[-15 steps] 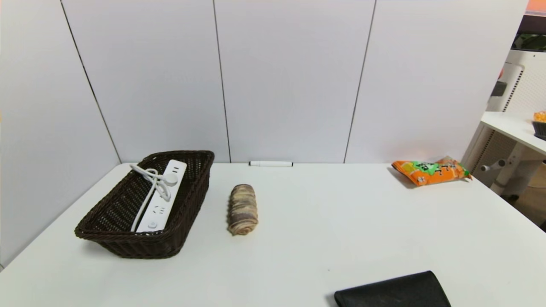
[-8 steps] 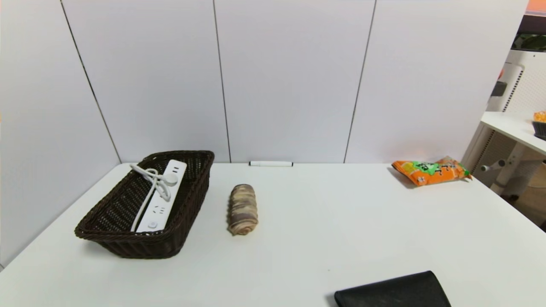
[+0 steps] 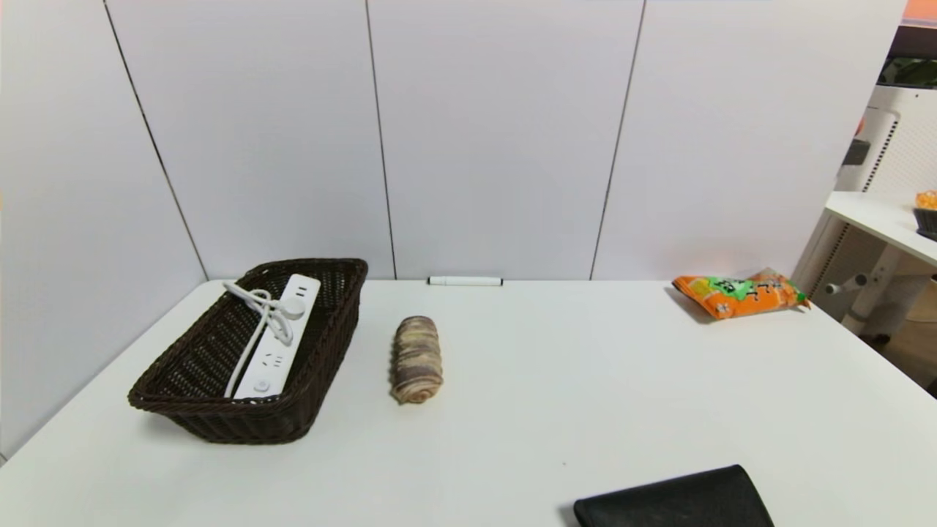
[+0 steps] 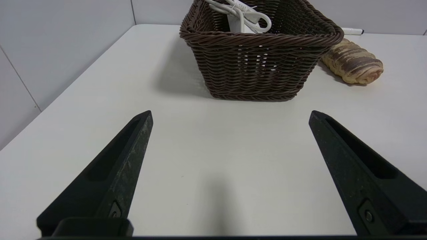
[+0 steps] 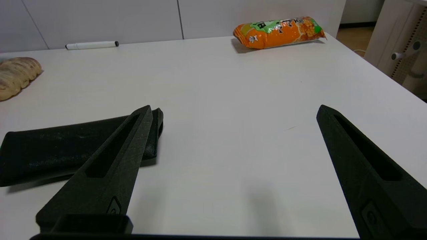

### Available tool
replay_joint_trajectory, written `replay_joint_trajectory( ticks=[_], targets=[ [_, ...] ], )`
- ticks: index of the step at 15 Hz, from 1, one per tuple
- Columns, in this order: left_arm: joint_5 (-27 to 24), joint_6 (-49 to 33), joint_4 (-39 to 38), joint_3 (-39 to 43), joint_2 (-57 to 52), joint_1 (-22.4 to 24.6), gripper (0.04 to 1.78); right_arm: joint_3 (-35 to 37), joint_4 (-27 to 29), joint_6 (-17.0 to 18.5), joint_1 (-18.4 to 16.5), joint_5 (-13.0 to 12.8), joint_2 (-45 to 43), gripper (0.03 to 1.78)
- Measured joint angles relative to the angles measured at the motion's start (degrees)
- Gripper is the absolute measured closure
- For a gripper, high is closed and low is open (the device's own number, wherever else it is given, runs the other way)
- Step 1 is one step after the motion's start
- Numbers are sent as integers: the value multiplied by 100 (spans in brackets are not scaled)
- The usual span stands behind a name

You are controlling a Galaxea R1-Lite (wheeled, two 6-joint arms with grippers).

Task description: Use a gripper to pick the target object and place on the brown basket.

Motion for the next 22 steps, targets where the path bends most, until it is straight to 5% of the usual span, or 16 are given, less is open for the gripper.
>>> replay_joint_trajectory(
  ticks=[22],
  targets=[
    [0,2,0,0,1,0,13,0,0,2,0,0,0,11]
  ],
)
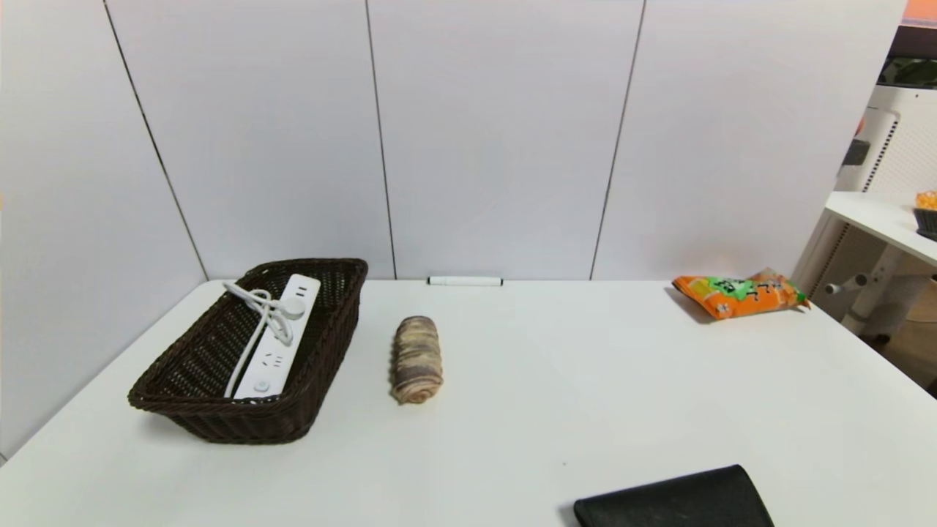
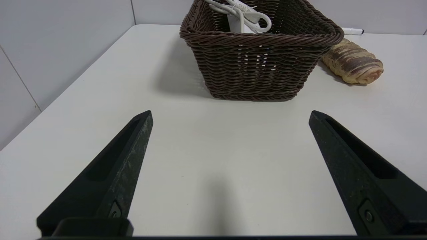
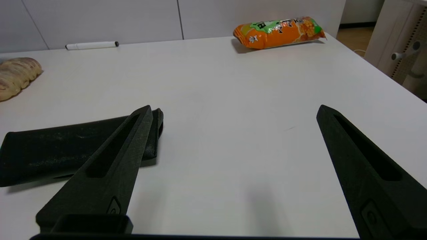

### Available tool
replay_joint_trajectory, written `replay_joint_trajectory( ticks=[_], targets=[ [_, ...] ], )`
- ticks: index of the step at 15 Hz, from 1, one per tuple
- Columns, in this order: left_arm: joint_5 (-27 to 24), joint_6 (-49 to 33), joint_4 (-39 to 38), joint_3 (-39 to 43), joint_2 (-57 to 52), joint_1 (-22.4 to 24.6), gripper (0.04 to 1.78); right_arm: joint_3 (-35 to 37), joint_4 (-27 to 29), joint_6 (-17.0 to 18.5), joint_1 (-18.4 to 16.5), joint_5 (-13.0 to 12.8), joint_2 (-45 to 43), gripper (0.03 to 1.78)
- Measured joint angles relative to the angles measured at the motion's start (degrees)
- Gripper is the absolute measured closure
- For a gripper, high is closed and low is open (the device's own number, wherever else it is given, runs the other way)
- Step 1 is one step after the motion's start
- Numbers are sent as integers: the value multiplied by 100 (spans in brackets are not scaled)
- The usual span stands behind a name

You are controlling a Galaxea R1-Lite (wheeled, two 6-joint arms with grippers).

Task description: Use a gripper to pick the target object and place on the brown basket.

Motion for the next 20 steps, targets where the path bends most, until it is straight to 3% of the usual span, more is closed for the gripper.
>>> replay_joint_trajectory(
  ticks=[20],
  targets=[
    [-2,0,0,0,2,2,13,0,2,0,0,0,0,11]
  ],
)
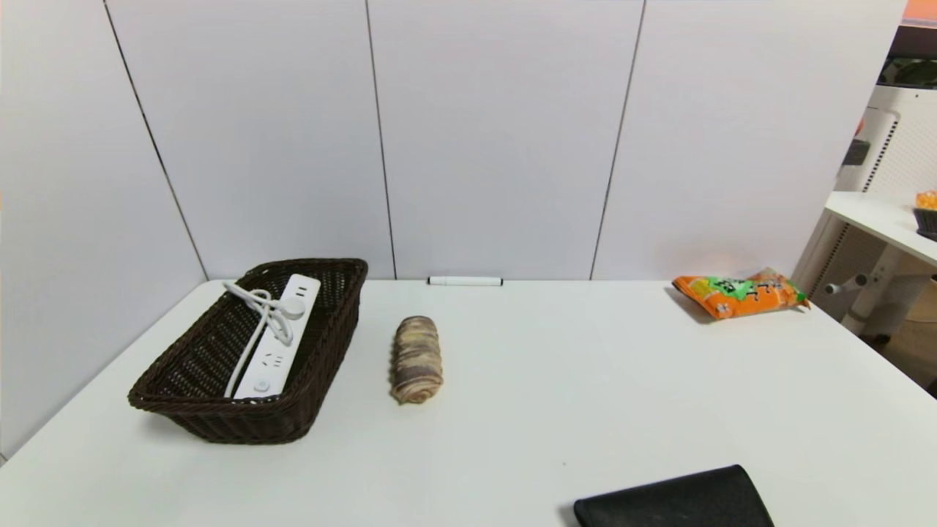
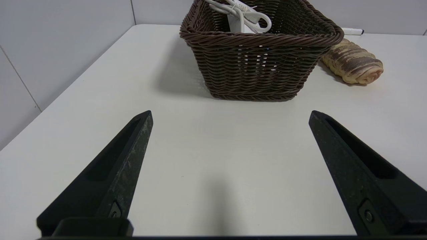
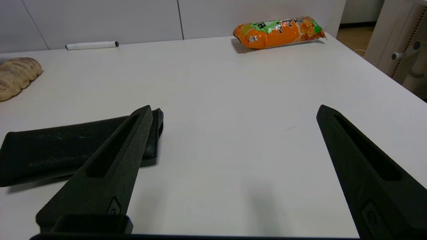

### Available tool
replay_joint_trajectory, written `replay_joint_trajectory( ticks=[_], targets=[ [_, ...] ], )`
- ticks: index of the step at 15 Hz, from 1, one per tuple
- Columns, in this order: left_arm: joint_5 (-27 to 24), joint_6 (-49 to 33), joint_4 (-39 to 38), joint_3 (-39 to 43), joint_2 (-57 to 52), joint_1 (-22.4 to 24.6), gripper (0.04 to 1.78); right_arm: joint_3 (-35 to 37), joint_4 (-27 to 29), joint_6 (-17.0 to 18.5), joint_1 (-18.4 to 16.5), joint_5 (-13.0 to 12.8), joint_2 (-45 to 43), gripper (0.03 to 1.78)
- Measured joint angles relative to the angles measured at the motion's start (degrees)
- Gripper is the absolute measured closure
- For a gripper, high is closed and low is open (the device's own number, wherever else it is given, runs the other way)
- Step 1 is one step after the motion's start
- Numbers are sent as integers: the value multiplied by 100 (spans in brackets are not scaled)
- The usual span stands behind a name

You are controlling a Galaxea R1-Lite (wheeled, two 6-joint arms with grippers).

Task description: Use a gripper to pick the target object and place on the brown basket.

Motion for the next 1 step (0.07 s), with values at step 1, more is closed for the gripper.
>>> replay_joint_trajectory(
  ticks=[1],
  targets=[
    [2,0,0,0,0,0,13,0,0,0,0,0,0,11]
  ],
)
